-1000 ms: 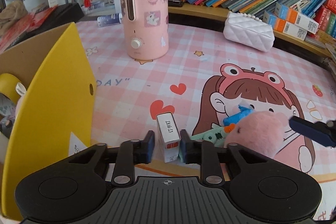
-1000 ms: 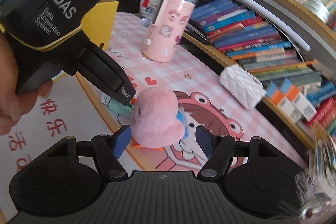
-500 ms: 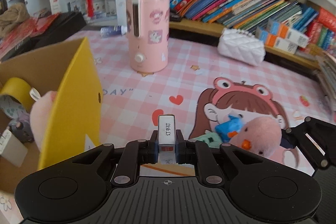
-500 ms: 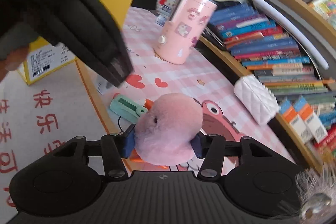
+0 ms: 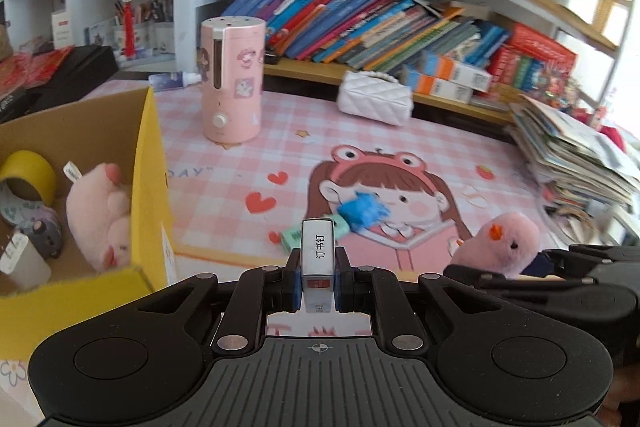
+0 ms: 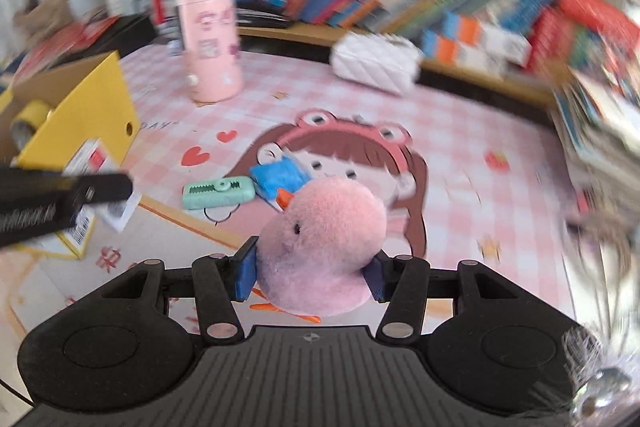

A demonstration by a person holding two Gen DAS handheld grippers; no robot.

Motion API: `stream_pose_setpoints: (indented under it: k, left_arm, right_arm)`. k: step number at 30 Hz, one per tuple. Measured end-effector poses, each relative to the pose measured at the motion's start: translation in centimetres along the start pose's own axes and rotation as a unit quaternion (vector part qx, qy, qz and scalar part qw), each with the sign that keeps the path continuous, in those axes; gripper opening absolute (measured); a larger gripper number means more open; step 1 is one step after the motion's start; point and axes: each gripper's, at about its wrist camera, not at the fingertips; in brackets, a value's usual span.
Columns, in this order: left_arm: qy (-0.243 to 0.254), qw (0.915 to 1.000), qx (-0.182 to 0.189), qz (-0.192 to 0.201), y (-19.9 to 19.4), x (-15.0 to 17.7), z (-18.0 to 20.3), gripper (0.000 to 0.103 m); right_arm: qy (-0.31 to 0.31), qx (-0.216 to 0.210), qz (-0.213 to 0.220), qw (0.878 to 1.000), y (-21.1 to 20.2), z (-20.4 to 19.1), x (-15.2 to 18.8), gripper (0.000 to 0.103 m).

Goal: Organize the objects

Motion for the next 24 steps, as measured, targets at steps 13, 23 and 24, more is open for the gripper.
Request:
stream_pose_setpoints:
  k: [13,23,24]
  left_arm:
    - [-0.009,0.9996,0.024,0.013,-5.4,3.1,-5.4,0.013]
    - [-0.027,0.9996,0.004,0.012,-9.5,6.0,-10.9,0.013]
    - [-0.03,0.9995,0.001,0.01,-9.8,6.3,-11.4,0.013]
  right_arm:
    - [-0.006,0.021,0.006,1.0,-4.7,-6.9,3.8,0.05]
    - [-0.033,-0.004,-0.018,0.999,-6.0,-14.2,6.4,0.05]
    - [-0.038,-0.008,-0.022,0.999,-6.1,-15.0,6.7,0.05]
Point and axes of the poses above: each gripper's, at about its wrist camera, not at the fingertips, and y roughly the way its jaws point, z to its right, x to its underside, and after that the axes turned 4 degrees about -x, right-handed
